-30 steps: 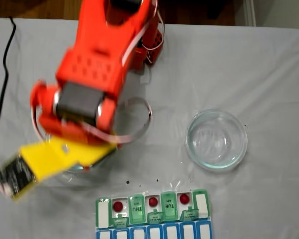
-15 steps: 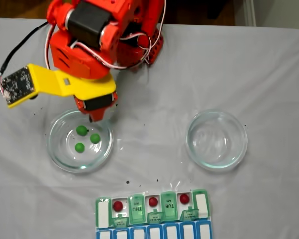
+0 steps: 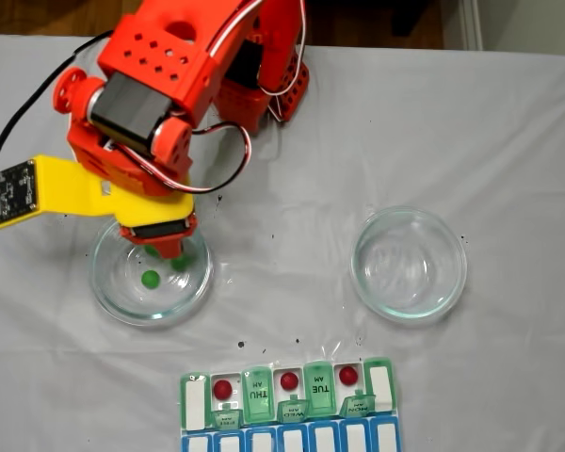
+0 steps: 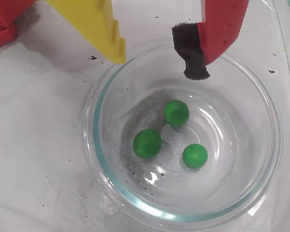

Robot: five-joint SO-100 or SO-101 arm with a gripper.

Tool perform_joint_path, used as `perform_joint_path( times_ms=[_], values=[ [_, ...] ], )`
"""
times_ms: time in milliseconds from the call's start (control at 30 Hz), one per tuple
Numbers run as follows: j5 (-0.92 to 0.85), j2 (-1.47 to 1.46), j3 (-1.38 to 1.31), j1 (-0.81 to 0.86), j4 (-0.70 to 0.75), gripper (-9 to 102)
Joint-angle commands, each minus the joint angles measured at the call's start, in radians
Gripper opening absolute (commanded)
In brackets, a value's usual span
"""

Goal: Sort medicines into box.

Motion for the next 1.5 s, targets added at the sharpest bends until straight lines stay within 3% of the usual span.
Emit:
perform_joint_path(
  times_ms=[0,200,933,1467],
  values=[
    [0.043,-0.028,-0.100,-0.009,-0.018,20],
    [0.083,-0.138,-0.123,-0.014,-0.038,25],
    [0.123,-0.333,-0.086,-0.069,-0.133,23],
    [0.126,-0.278,0.017,-0.081,-0.241,24]
  ],
)
